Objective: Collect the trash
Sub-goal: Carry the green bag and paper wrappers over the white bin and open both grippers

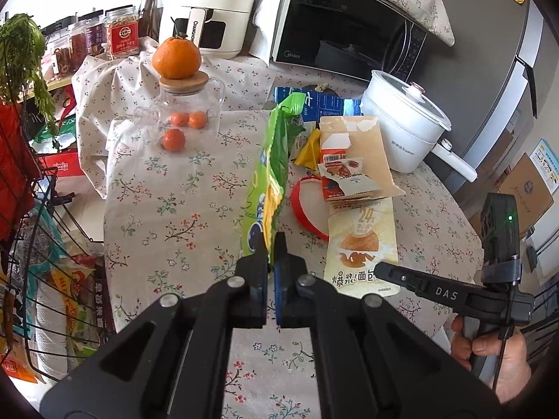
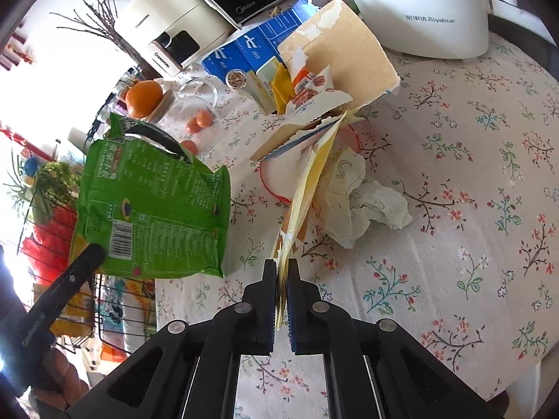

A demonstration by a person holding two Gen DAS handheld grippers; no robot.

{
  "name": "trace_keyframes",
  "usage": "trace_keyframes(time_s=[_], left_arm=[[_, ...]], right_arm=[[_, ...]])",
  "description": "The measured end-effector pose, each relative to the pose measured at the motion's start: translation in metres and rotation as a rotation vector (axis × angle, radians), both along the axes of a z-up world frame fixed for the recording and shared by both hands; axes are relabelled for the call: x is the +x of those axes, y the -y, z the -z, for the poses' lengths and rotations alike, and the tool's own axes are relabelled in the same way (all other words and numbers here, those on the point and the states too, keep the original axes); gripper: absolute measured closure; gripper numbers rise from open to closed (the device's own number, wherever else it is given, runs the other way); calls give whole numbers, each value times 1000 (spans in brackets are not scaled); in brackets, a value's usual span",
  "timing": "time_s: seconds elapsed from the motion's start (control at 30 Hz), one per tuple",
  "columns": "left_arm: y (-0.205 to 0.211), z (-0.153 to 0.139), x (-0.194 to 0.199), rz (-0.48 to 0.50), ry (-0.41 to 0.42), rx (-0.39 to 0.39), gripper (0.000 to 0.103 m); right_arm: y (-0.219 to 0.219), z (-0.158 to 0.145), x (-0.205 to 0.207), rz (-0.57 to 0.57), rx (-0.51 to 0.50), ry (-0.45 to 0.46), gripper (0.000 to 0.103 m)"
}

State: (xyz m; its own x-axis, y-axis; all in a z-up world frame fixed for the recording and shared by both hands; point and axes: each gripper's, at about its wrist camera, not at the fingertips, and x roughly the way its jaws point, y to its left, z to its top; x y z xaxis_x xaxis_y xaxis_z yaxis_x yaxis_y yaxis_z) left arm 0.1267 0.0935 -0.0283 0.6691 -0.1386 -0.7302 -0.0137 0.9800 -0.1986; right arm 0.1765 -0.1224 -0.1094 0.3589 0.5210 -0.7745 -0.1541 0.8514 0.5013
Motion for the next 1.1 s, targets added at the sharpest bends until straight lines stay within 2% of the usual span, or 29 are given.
trace_keyframes(time_s=[0.2, 0.4, 0.6, 0.73, 1.1], left_arm=[[2, -2, -4, 18, 7, -30, 100], [11, -5, -9, 57, 16, -43, 100], [23, -8, -14, 99, 32, -34, 100], [29, -14, -18, 131, 43, -57, 100], [70, -46, -36, 247, 151, -80, 100]], right_arm=[[13, -20, -21, -27, -13, 37, 99], [48, -35, -37, 6, 3, 60, 99], [86, -47, -50, 62, 6, 76, 99], [116, -53, -60, 110, 2, 90, 99], [198, -64, -89, 245, -12, 114, 99]])
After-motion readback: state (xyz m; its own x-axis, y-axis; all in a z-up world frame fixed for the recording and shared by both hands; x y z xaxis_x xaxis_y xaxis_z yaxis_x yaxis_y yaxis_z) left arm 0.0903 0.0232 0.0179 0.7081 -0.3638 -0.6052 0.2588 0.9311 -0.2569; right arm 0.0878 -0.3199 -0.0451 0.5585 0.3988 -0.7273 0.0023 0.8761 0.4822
